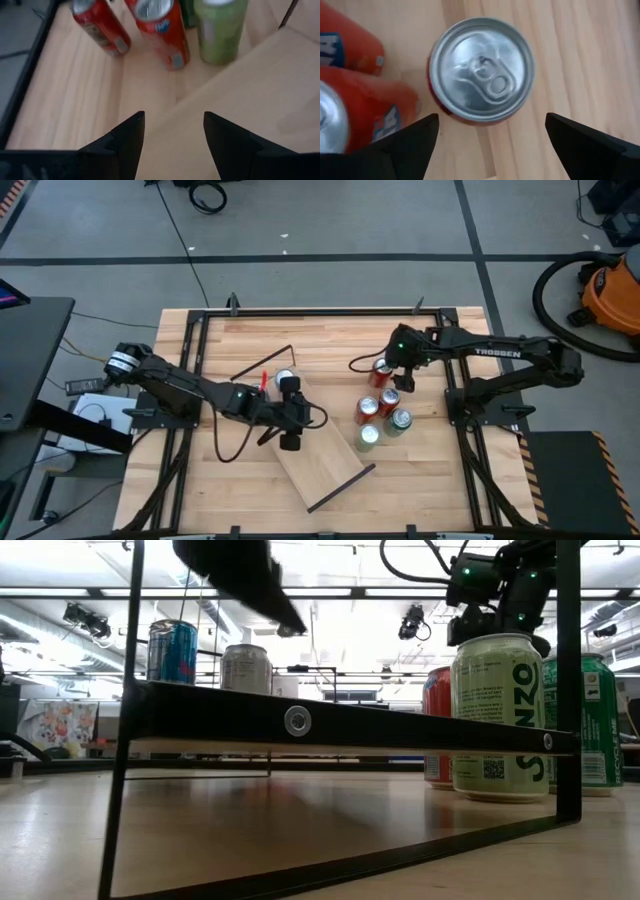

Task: Place canned beverage on shelf
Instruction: Put the red black soda can on the shelf

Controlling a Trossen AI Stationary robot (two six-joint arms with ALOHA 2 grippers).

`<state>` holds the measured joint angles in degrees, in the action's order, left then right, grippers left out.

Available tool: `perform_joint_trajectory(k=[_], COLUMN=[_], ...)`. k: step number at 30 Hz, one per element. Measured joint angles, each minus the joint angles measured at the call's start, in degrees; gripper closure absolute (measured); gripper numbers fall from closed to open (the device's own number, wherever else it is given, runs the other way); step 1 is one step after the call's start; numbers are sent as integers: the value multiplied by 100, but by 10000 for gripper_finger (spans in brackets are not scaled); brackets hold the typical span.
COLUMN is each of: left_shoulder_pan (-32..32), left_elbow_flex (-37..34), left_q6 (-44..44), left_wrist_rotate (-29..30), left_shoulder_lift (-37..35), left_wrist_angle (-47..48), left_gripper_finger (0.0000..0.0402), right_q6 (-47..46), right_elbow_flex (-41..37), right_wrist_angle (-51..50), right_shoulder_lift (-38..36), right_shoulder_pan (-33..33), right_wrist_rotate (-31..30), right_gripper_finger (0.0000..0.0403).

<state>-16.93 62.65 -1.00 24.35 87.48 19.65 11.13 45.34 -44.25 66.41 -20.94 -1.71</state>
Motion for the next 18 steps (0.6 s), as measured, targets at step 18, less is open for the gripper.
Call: perform_joint_trajectory(k=[18], left_shoulder_pan=[-64], left_elbow_flex=[-126], left_q6=[-596], left_wrist_rotate=[-161], left_shoulder_lift=[2], left_wrist_angle=[75], left_gripper_finger=[189], right_q6=[-87], right_elbow_flex=[-1], right_wrist_angle=[1001], right_shoulder_lift=[875], right_shoulder_pan=[130], right_wrist_rotate=[-10], right_gripper_finger=[38])
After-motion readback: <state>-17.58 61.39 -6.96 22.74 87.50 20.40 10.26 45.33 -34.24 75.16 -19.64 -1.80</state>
